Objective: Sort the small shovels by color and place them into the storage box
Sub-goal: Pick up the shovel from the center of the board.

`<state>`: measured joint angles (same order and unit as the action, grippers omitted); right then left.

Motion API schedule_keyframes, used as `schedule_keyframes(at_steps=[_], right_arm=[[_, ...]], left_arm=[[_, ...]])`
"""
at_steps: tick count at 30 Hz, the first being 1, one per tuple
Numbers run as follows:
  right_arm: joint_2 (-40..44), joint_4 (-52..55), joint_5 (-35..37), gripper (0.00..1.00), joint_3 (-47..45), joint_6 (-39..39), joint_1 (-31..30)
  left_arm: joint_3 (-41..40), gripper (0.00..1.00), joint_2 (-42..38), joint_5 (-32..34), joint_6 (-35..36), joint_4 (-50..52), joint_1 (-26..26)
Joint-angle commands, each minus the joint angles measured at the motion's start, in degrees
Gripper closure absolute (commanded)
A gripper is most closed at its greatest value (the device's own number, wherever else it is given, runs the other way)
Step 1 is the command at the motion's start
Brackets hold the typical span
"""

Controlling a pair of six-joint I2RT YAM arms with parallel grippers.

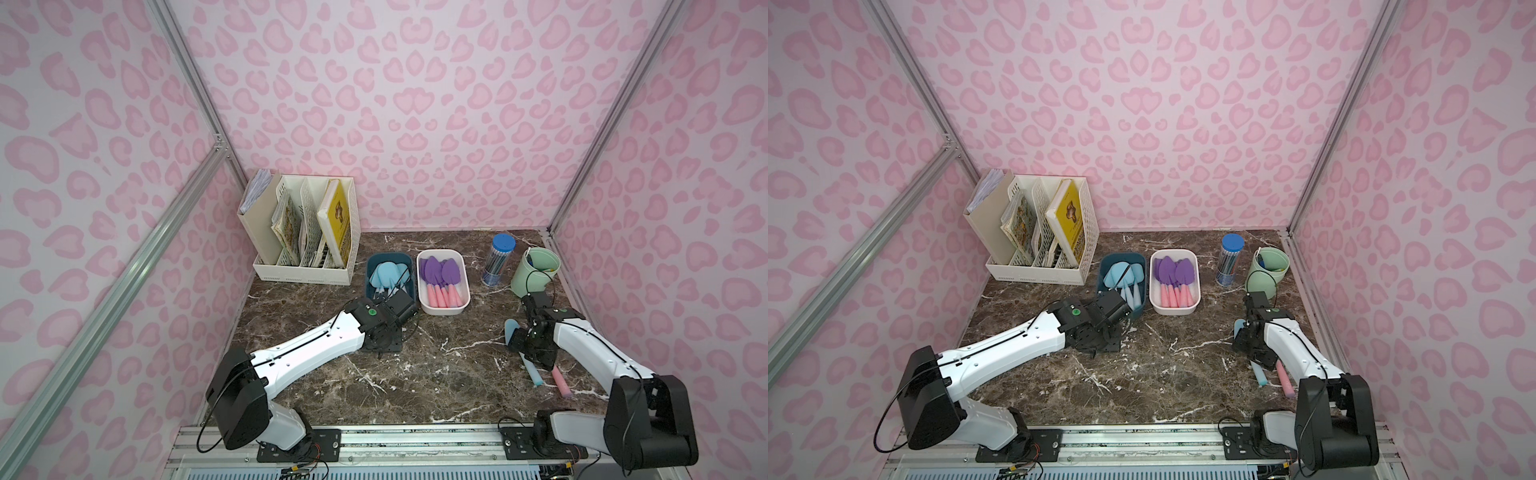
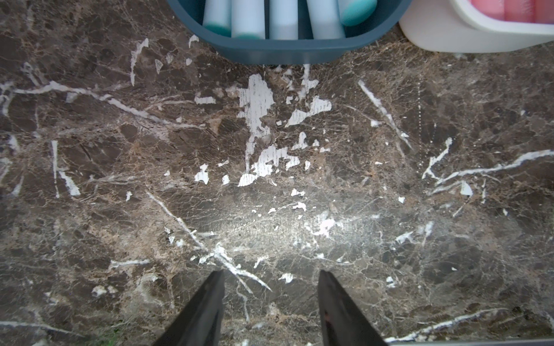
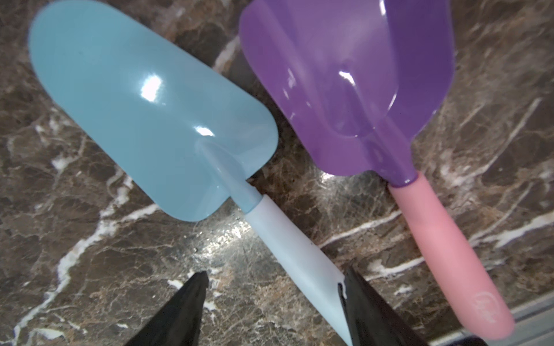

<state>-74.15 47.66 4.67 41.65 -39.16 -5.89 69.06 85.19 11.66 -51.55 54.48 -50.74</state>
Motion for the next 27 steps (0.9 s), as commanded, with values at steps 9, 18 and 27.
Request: schedule_keyframes(at_steps=[9,18,27], right_arm=[[-2.1,-0.5,-1.4,0.26,-0.4,0.8,-0.7],[-4.4,-0.5,-1.7,0.29,0.0,1.2,-4.2],[-6.0,-0.2,-1.4,0.34,-0.3,0.8,-7.4]], left_arm=[[-0.1,0.45,-0.8,1.7,-0.9,1.7,0.0],[-2.1,0.45,-2.6,5.9,-1.6,3.5,1.0],[-2.7,0.45,-4.7,6.1,-0.4,3.5,3.1]])
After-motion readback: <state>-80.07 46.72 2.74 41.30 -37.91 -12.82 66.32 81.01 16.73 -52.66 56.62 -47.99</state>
